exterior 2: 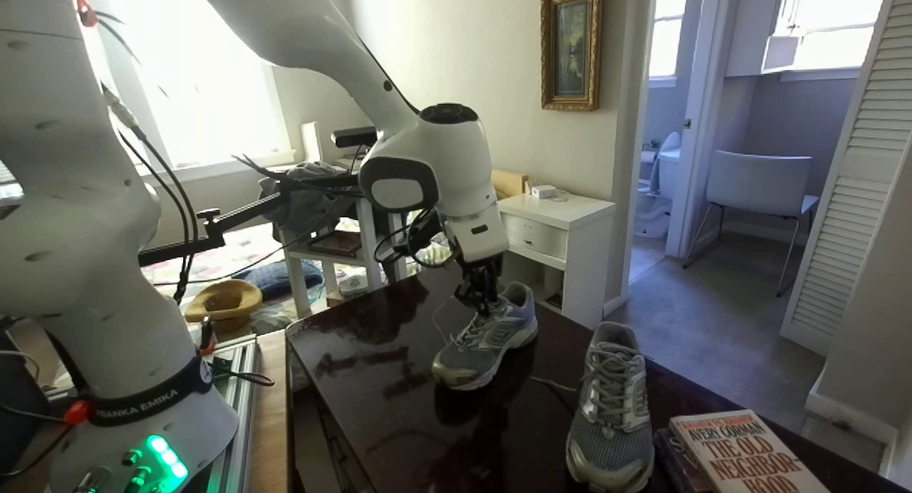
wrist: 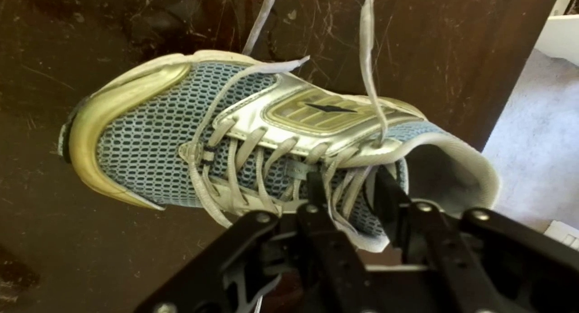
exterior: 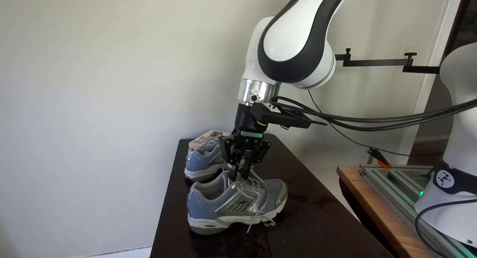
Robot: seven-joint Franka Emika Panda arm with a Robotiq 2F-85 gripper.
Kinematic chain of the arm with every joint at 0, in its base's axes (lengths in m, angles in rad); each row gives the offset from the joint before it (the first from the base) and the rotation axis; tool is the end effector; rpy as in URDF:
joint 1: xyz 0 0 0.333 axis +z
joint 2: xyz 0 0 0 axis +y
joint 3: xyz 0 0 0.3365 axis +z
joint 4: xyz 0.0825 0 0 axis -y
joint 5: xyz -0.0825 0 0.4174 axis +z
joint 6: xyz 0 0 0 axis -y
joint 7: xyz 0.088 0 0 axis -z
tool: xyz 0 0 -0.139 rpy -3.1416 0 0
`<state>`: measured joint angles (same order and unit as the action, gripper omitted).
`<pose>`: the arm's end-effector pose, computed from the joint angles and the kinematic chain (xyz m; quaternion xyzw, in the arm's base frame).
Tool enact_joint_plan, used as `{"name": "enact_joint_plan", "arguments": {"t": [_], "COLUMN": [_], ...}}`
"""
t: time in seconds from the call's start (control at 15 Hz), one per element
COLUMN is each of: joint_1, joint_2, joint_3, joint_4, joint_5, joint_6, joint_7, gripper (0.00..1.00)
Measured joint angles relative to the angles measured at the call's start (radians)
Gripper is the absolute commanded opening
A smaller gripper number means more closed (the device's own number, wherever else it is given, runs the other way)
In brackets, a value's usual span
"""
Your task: Move the left shoe to the left
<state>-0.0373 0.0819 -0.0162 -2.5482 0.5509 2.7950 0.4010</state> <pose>0.4893 -0.0450 0.2128 -0.8788 0.4570 -0.0588 0.1245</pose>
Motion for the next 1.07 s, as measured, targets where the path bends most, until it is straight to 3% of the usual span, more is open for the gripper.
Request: {"name": "enact_joint_plan", "arguments": {"t": [0.53,1.07], "joint_1": [-0.001,-0.001], "joint_2": [0.014,0.017], "joint_3": [0.000,0.000], "joint_4": [0.003,0.003], "joint_5": [0.000,0.000], "joint_6": [0.002,0.002], "joint_7": [0.000,0.003], "gripper": [0.21,0.28]}}
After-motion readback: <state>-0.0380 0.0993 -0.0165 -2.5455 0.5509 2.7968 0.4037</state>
